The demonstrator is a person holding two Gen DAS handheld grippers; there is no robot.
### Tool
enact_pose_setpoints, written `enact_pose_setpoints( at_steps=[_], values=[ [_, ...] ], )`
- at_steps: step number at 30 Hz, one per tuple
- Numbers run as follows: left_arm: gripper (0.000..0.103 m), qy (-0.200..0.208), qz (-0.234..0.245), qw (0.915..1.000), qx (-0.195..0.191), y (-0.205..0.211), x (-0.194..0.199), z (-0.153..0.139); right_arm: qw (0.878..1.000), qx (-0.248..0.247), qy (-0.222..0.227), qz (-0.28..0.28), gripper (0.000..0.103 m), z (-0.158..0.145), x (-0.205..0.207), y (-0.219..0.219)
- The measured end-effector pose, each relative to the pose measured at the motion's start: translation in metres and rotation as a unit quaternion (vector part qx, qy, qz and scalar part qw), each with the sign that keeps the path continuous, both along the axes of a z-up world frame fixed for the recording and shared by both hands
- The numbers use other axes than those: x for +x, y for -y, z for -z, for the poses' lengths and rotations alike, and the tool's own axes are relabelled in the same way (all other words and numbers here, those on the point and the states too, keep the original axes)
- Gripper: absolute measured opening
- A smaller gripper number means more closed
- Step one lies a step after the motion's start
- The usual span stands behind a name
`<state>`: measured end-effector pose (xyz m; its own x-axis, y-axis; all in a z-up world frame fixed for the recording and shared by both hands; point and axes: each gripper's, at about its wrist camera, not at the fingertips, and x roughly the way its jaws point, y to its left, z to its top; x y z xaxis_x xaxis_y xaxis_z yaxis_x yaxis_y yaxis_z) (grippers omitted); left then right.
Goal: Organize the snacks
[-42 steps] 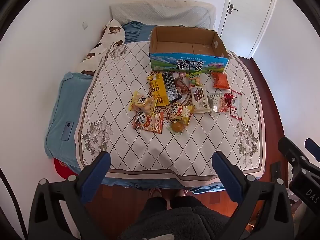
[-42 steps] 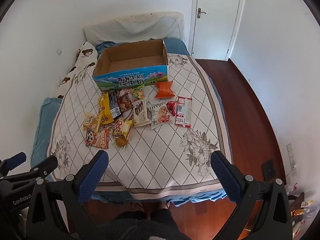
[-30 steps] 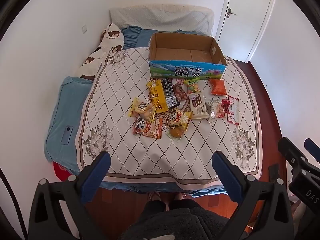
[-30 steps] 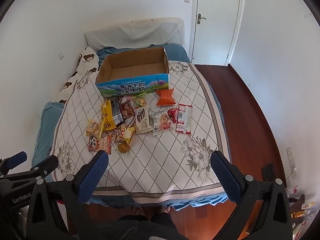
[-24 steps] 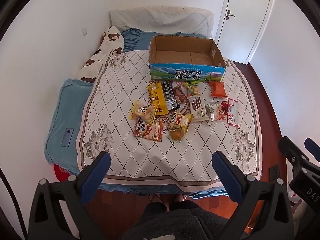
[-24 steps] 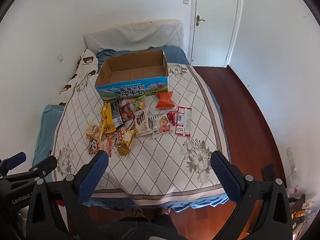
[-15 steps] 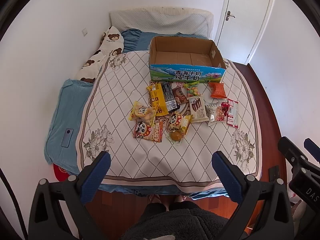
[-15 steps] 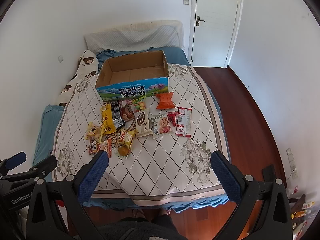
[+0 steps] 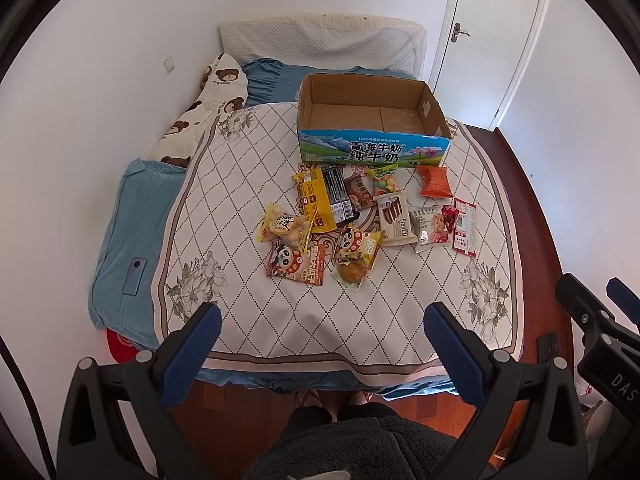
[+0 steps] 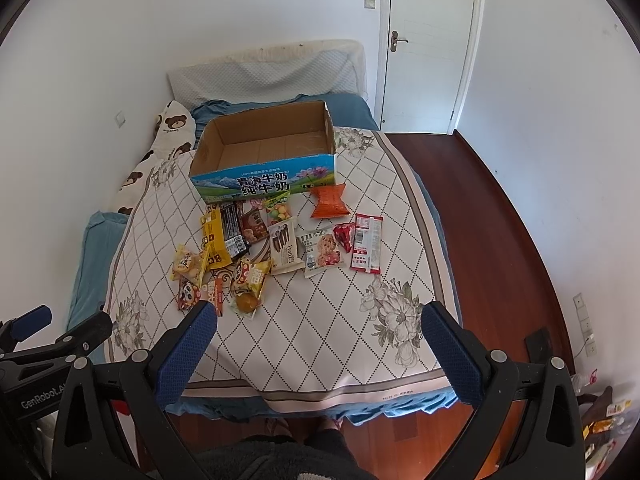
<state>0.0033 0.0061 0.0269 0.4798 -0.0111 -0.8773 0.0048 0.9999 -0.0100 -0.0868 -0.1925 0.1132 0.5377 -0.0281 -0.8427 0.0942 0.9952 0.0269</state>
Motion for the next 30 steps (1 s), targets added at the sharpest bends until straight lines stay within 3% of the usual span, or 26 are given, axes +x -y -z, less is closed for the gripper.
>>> enact_pose_setpoints(
  at_steps=[30],
  values=[
    [0.103, 0.007, 0.002, 1.0000, 0.000, -0.0046, 0.0019, -0.0072, 1.000, 0.005, 0.007, 0.004, 0.103, -0.0035, -0.0017, 0.0010]
  ],
)
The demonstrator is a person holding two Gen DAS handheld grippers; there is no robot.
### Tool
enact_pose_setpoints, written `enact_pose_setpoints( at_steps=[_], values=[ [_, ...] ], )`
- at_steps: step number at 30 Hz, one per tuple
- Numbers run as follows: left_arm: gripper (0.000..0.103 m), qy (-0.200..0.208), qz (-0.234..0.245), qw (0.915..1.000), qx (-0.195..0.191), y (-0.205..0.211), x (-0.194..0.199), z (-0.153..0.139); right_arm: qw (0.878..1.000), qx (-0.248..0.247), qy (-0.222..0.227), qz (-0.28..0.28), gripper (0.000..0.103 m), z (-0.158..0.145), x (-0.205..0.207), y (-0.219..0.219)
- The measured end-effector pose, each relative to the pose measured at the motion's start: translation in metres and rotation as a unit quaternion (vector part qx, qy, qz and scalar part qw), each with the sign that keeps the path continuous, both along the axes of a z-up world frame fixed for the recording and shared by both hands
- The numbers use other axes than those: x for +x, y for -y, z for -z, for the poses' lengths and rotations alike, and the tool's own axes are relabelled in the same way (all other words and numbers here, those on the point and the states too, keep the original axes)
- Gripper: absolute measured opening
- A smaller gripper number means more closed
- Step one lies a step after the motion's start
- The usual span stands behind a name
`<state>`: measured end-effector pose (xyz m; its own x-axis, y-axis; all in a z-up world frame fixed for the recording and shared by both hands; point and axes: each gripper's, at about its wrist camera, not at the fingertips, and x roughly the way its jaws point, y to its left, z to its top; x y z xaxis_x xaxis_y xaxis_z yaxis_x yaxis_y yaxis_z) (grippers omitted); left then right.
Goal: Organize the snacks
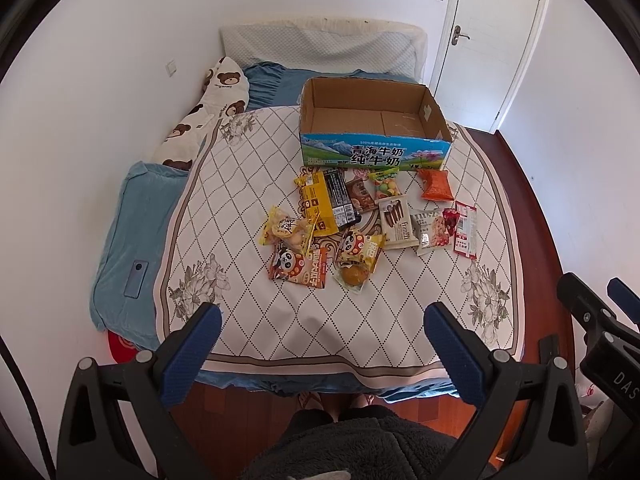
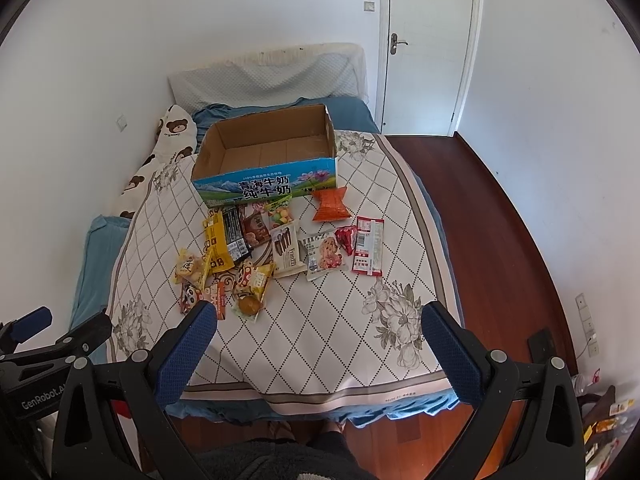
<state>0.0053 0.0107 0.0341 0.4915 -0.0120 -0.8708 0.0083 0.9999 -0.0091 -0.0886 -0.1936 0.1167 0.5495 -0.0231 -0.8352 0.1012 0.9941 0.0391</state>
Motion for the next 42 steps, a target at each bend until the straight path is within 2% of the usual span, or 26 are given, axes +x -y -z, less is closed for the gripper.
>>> enact_pose_setpoints(
  at_steps=[22, 26, 30, 34, 38, 42],
  values=[
    [0.103, 0.006, -0.002, 1.0000, 0.001, -0.003, 0.000, 0.000, 1.000, 0.003, 0.001, 0.001, 0.103, -0.001, 0.003, 0.000],
    [0.103, 0.018, -0.005, 0.9998, 0.011, -0.005, 0.006, 0.004, 1.000, 0.011, -0.005, 0.001, 0.103, 0.005, 0.007, 0.000],
    [0.103, 0.028, -0.020, 0.9983, 0.047, -0.011, 0.031, 0.019, 0.999, 0.036, -0.011, -0.002, 0.103, 0.027, 0.017, 0.006],
    [0.103, 0.018, -0.041, 0.9951, 0.088, -0.022, 0.061, 0.048, 0.998, 0.059, -0.030, -0.001, 0.103, 0.063, 0.041, 0.017],
    [0.103, -0.022, -0.064, 0.9913, 0.113, -0.035, 0.095, 0.087, 0.996, 0.080, -0.039, 0.007, 0.103, 0.102, 0.075, 0.033],
    [0.103, -0.075, -0.082, 0.9876, 0.111, -0.050, 0.130, 0.129, 0.993, 0.098, -0.062, -0.008, 0.103, 0.140, 0.114, 0.037]
  ],
)
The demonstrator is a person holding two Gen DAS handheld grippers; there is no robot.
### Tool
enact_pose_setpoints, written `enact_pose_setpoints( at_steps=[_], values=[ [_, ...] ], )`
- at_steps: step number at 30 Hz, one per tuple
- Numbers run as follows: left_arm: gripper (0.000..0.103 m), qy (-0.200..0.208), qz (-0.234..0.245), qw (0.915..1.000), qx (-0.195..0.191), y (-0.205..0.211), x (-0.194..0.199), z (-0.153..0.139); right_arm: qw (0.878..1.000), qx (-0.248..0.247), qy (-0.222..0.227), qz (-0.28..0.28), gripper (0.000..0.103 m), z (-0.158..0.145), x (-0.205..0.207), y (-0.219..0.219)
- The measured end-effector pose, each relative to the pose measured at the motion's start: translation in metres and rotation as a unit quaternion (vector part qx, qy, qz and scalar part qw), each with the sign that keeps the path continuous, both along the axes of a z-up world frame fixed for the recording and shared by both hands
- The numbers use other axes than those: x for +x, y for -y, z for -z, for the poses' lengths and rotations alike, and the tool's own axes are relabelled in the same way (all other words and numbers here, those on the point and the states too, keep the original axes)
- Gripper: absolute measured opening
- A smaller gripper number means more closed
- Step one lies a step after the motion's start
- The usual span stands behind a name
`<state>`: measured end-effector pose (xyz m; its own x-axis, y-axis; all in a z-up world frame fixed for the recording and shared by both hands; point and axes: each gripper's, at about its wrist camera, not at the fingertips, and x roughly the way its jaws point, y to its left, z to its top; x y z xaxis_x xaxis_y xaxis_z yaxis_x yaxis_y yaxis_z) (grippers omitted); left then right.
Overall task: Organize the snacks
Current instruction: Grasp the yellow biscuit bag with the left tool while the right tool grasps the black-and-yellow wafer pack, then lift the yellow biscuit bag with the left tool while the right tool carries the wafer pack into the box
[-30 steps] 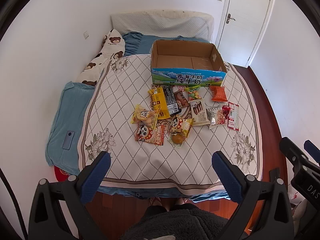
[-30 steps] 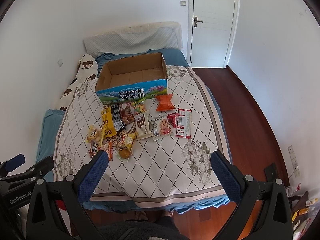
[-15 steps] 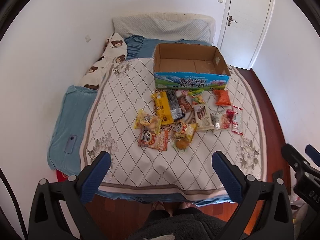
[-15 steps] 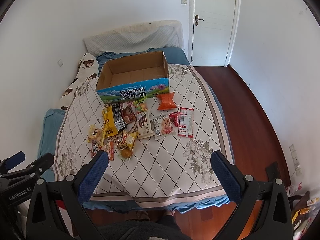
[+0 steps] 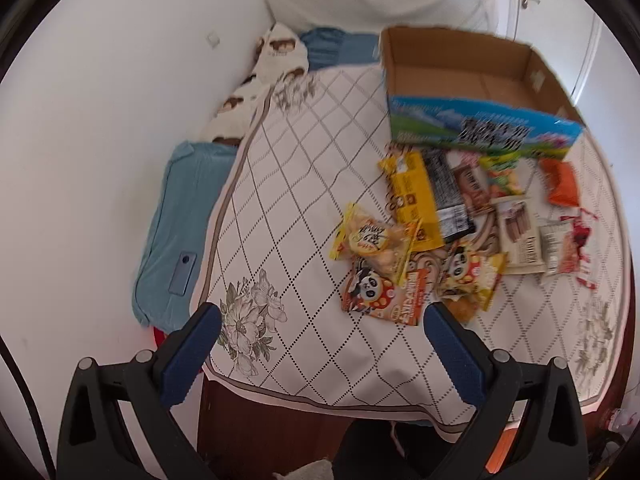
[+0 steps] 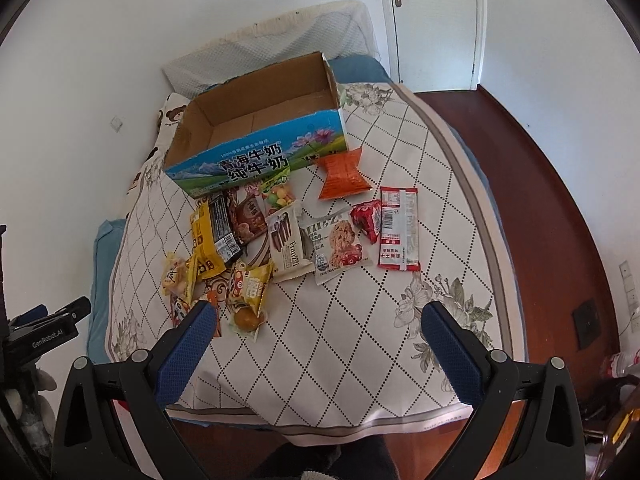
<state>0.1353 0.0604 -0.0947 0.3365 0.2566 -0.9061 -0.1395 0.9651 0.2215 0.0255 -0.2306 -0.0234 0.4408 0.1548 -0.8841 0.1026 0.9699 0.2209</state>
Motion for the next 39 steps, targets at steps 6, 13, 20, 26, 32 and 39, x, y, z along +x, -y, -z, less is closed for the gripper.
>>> enact_pose_setpoints(
  at_steps=[6, 13, 20, 26, 32, 39],
  values=[
    [0.103, -0.060, -0.033, 0.9970, -0.034, -0.025, 0.051, 0.056, 0.999, -0.001, -0.027, -0.033, 0.103, 0.039, 0.059, -0.026],
    [0.103, -0.161, -0.118, 0.9517, -0.233, -0.080, 0.105, 0.136, 0.997, -0.004, -0.053, -0.060, 0.103, 0.075, 0.125, -0.079],
    [0.102, -0.233, -0.186, 0.8709, -0.391, -0.101, 0.135, 0.220, 0.992, -0.019, -0.094, -0.086, 0.103, 0.113, 0.189, -0.143],
    [0.101, -0.234, -0.210, 0.8528, -0.417, -0.091, 0.140, 0.236, 0.987, -0.040, -0.113, -0.109, 0.103, 0.134, 0.216, -0.183],
    [0.059, -0.188, -0.123, 0.9109, -0.346, -0.068, 0.141, 0.204, 0.985, -0.084, -0.118, -0.093, 0.103, 0.160, 0.239, -0.205],
    [0.058, -0.131, 0.032, 0.9870, -0.087, -0.039, 0.130, 0.156, 0.976, -0.092, -0.159, -0.121, 0.103, 0.200, 0.262, -0.239]
  ],
)
